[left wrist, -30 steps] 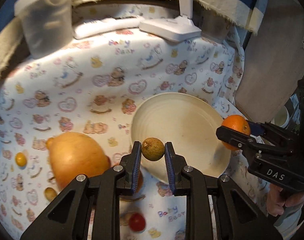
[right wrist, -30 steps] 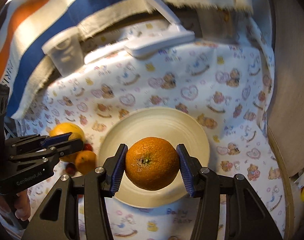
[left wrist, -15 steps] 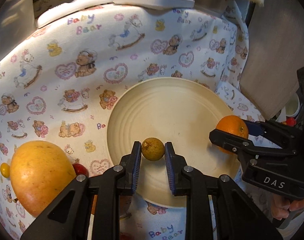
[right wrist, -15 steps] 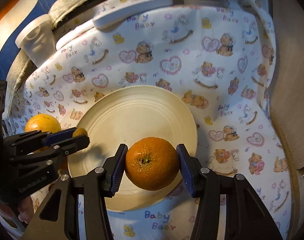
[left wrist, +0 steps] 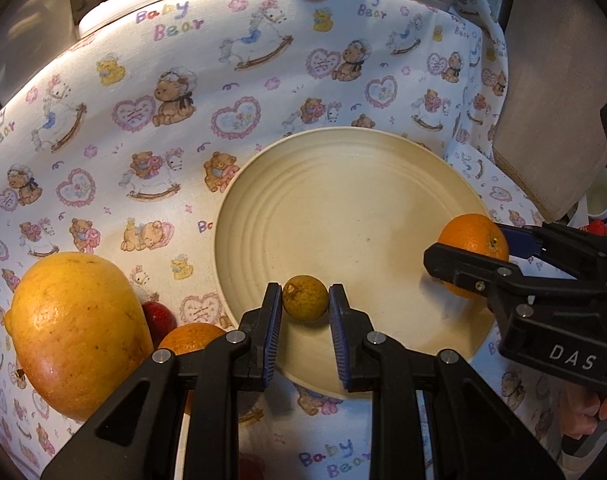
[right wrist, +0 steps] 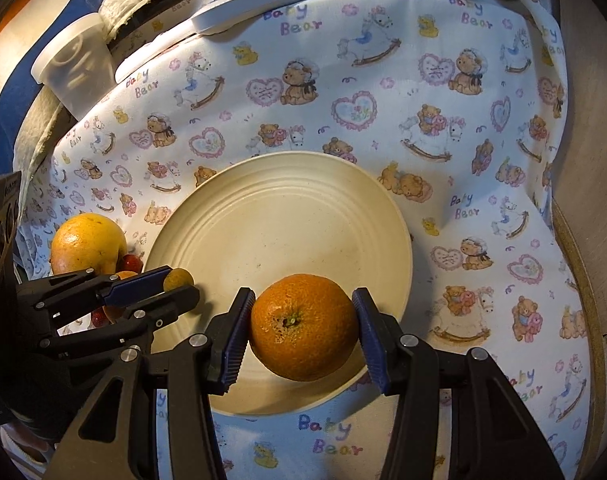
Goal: Organize fruits
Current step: 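Carry both fruits over the white plate and open the right tool to drop the orange, then open the left tool to release the brown fruit onto the plate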
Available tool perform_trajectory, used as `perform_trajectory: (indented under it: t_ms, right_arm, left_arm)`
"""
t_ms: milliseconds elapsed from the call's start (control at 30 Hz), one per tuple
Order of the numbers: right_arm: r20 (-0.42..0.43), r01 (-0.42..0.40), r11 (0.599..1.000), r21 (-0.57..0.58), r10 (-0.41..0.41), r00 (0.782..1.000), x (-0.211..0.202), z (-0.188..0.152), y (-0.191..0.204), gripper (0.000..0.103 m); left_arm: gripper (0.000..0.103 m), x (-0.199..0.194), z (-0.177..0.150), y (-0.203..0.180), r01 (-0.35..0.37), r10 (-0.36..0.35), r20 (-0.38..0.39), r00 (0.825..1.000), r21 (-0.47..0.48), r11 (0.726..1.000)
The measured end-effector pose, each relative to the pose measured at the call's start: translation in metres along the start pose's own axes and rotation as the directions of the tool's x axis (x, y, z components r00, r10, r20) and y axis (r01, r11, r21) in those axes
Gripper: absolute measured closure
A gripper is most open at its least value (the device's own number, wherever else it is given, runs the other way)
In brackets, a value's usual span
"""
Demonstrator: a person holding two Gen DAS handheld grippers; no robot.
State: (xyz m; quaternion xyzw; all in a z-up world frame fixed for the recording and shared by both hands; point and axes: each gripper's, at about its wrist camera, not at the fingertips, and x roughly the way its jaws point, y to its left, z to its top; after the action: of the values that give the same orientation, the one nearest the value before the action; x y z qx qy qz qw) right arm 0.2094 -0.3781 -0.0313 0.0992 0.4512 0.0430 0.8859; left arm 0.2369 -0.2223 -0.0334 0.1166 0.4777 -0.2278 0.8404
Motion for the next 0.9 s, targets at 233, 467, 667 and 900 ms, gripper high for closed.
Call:
perform_trajectory:
  t_ms: [233,467,667,900]
  right_arm:
    - [0.011,0.009,1.000,-0.017,-0.009,1.000,0.000,-0.001,0.004,0.051]
    - [0.063,-0.020,1.000,0.017,0.019,0.998,-0.018,0.003,0.000,0.050]
    - [0.137,-0.046,0.999,-0.005,0.046,0.989,-0.042,0.004,0.011,0.050]
    - [0.227,-0.065,0.993,-0.096,0.085,0.970,-0.065,-0.005,0.044,0.050]
  left_arm:
    - [0.074,-0.005,-0.006,-0.005,-0.043,0.042,0.034,0.999,0.015,0.999]
    - [0.071,-0.032,-0.009,0.004,-0.043,0.043,0.102,0.994,-0.005,0.999]
    - [0.071,-0.076,-0.016,0.018,-0.072,0.074,0.202,0.977,-0.014,0.997]
    - [0.065,-0.121,-0.047,0.049,-0.074,0.099,0.324,0.941,-0.089,0.993]
